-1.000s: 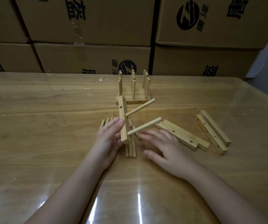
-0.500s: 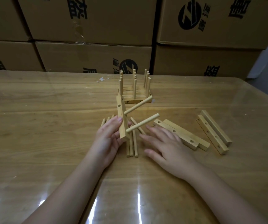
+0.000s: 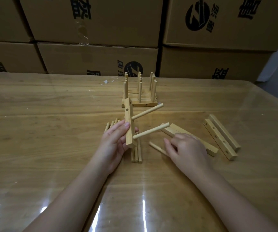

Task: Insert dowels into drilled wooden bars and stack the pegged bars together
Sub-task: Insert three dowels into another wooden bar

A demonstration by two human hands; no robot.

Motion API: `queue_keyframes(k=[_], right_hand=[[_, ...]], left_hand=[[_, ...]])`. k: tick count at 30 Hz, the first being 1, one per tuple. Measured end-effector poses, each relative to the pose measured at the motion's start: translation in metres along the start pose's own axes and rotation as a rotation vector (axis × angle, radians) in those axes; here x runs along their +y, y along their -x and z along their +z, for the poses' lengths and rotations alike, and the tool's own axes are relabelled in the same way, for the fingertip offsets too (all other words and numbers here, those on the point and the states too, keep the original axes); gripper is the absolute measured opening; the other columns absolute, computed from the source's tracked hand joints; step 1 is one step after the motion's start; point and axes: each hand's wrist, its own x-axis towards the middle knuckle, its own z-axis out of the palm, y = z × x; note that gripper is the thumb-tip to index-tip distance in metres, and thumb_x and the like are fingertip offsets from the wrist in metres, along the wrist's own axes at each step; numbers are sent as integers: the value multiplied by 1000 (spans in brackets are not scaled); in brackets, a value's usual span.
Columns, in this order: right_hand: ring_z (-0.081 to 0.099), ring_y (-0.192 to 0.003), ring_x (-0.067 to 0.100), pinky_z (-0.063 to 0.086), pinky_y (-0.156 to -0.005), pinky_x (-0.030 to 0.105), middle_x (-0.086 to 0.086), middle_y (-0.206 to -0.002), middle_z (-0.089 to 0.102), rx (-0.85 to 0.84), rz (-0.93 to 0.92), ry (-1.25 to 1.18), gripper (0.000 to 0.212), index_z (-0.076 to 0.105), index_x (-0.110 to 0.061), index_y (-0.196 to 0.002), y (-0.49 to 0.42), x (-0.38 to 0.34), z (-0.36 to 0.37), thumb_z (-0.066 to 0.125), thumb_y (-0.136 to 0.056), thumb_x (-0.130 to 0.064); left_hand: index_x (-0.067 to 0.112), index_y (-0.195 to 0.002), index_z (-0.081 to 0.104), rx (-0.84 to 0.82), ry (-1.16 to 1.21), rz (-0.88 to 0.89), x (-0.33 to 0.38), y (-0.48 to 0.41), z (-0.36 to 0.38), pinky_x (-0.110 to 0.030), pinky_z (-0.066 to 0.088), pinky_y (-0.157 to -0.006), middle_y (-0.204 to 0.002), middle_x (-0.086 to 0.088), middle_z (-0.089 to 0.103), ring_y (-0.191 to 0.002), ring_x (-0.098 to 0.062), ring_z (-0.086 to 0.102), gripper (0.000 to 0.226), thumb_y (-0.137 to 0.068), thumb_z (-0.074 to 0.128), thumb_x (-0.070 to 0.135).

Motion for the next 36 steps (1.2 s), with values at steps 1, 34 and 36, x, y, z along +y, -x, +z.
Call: queue_keyframes(k=[1,34,36], right_hand=[[40,-61,6,35,-62,26,-13,-61,41,-15,5,-5,34,54,-21,-60,-1,1,-2,50,-89,-39],[65,-61,14,52,-54,20,6,-70,68,135,671,-1600,9,55,-8,-95,-12,14,-8,49,-95,-15],[67,-67,17,54,-57,21,11,-76,70,126,647,-1648,7,53,-6,-98,-13,14,-7,50,-94,-11]], left_hand=[[8,-104,67,-5,-1,2,0,0,0,-25,57,-61,-87,-13,72,-78,-17,71,39,-69,75,23],[18,-85,79,-26,-62,-103,1,3,7,-19,53,-55,-74,-4,70,-66,-10,67,24,-78,57,22],[21,-84,79,-30,-90,-104,2,4,8,-17,53,-54,-74,-2,70,-65,-9,66,24,-79,56,23]])
